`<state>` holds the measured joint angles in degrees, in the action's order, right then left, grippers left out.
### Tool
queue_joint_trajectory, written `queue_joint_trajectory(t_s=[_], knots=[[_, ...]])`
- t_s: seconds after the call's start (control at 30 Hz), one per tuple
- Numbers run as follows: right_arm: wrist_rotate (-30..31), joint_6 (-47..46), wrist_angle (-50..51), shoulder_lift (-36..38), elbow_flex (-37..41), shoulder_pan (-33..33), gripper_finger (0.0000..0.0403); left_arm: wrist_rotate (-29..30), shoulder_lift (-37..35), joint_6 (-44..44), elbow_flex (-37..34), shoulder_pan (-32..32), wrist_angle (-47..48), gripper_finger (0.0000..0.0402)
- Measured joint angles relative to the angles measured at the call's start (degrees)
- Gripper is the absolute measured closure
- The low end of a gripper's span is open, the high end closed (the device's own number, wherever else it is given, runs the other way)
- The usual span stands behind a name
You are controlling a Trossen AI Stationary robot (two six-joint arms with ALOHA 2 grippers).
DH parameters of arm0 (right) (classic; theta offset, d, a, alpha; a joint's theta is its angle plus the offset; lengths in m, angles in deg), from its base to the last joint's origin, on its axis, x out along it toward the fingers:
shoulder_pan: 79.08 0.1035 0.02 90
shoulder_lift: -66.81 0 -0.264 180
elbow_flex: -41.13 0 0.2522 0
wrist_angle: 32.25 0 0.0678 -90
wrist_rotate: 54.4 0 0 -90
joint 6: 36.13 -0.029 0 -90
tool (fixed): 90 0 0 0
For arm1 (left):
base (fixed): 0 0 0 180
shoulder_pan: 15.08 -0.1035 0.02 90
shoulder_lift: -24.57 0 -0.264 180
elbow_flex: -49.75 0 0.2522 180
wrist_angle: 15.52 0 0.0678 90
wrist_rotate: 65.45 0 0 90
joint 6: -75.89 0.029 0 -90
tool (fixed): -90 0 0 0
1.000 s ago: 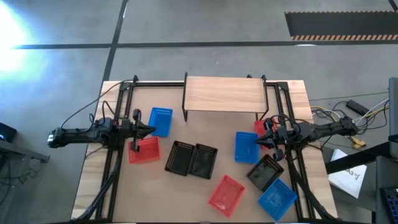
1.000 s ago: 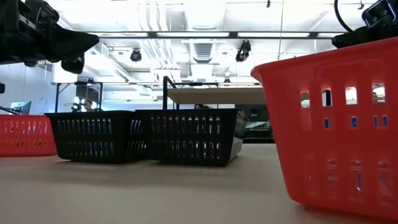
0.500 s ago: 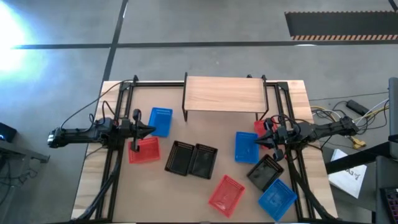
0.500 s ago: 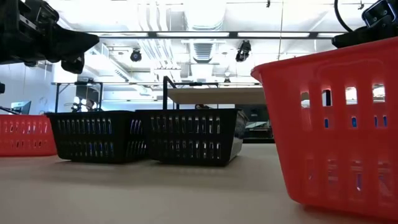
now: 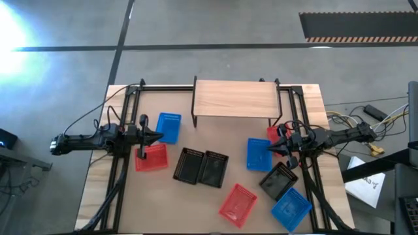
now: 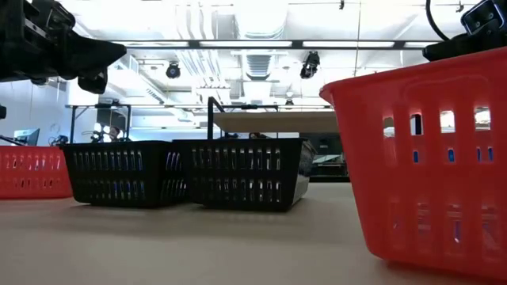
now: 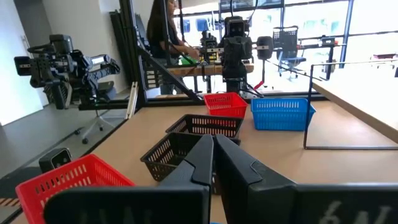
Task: Stack baskets on shelf by color
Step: Put the middle blue basket on the shelf
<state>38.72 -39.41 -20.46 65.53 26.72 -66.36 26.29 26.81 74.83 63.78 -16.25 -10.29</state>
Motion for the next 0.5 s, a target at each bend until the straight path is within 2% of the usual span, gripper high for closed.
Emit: queue_joint_trajectory(t_s=[0.13,0.2,0.3,0.4,0.5], knots=[[-0.02,6.88,-0.03,0.00,0.00,0.01,0.0394,0.00,0.00,0.00,0.01,0.01,0.02,0.0402],[-0.11,6.66,-0.07,0.00,0.01,0.01,0.0394,-0.01,-0.01,0.00,0.00,0.01,0.01,0.0402],[-0.26,-5.34,-0.28,0.00,0.01,0.01,0.0394,-0.01,-0.01,-0.01,0.02,0.01,0.00,0.0402],[1.99,-12.66,-2.48,0.02,0.01,0.01,0.0394,0.00,-0.01,0.00,0.01,0.00,0.01,0.0402],[-1.05,-23.07,-3.21,-0.44,0.00,0.03,0.0394,-0.01,0.00,-0.01,0.02,0.01,0.01,0.0402]])
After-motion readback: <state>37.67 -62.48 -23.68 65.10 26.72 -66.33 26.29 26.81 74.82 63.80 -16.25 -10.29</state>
